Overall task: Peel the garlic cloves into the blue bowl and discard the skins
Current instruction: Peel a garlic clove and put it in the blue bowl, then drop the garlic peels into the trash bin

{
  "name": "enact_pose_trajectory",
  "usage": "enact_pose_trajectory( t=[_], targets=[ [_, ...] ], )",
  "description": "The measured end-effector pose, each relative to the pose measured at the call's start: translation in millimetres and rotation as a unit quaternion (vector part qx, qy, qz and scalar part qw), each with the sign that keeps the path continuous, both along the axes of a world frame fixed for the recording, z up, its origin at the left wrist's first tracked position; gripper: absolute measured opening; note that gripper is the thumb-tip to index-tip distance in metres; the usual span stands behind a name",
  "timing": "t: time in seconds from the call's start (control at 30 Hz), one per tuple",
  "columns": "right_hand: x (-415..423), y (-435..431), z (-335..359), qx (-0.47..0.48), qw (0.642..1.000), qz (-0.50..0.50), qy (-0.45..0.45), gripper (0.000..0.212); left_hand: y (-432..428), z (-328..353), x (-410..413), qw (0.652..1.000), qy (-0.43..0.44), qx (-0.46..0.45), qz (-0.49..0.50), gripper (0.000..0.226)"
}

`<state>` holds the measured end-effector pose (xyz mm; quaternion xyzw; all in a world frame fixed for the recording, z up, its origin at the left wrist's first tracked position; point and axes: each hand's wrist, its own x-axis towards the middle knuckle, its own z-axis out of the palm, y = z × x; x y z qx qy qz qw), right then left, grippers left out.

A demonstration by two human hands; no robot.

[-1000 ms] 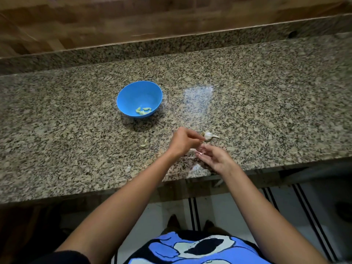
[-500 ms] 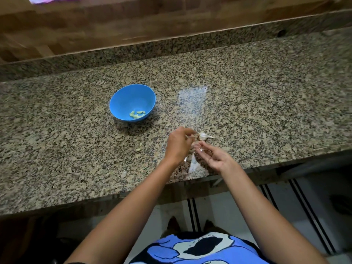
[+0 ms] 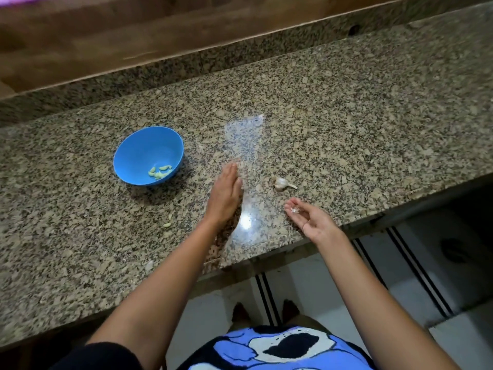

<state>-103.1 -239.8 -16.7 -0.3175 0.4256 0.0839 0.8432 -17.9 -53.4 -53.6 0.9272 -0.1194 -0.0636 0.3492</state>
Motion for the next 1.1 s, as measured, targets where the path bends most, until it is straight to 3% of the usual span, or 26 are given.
enact_pose_trajectory(
  t=[0.1, 0.17, 0.3, 0.47, 0.7, 0.83, 0.93, 1.03, 1.1],
  targets=[
    [-0.4, 1.4, 1.5, -0.014, 1.000, 0.010, -0.001, 0.015, 3.5, -19.1, -9.5, 0.984, -0.007, 0.127, -0.123, 0.055],
    [-0.8, 3.3, 2.3, -0.031, 0.999, 0.018, 0.003, 0.015, -14.3, -17.7, -14.2, 0.973, -0.021, 0.161, -0.166, 0.056],
    [-2.0, 6.9, 4.2, -0.045, 0.999, 0.011, 0.011, 0.011, -22.5, -19.2, -31.4, 0.948, -0.039, 0.164, -0.269, 0.053],
    [7.9, 30.0, 2.7, -0.056, 0.998, 0.016, 0.011, 0.009, 36.5, -12.6, -50.9, 0.923, -0.067, 0.118, -0.361, 0.044],
    [10.4, 89.9, 9.0, -0.047, 0.994, 0.103, 0.007, 0.011, 143.2, -5.1, -88.6, 0.936, -0.170, 0.129, -0.279, 0.041],
    [12.8, 120.4, 8.4, -0.040, 0.988, 0.147, -0.007, 0.015, 169.3, -9.8, -109.2, 0.928, -0.236, 0.161, -0.240, 0.028],
    [14.6, 135.0, 8.5, -0.033, 0.982, 0.183, -0.018, 0.015, 167.6, -11.7, -117.9, 0.952, -0.206, 0.165, -0.154, 0.032],
    [16.3, 142.2, 7.3, -0.032, 0.978, 0.205, -0.020, 0.014, 166.0, -9.1, -122.7, 0.961, -0.189, 0.196, -0.057, 0.021],
    [17.4, 149.3, 6.6, -0.039, 0.973, 0.225, -0.014, 0.014, 165.7, -1.0, -126.6, 0.971, -0.125, 0.193, 0.069, 0.010]
  ],
)
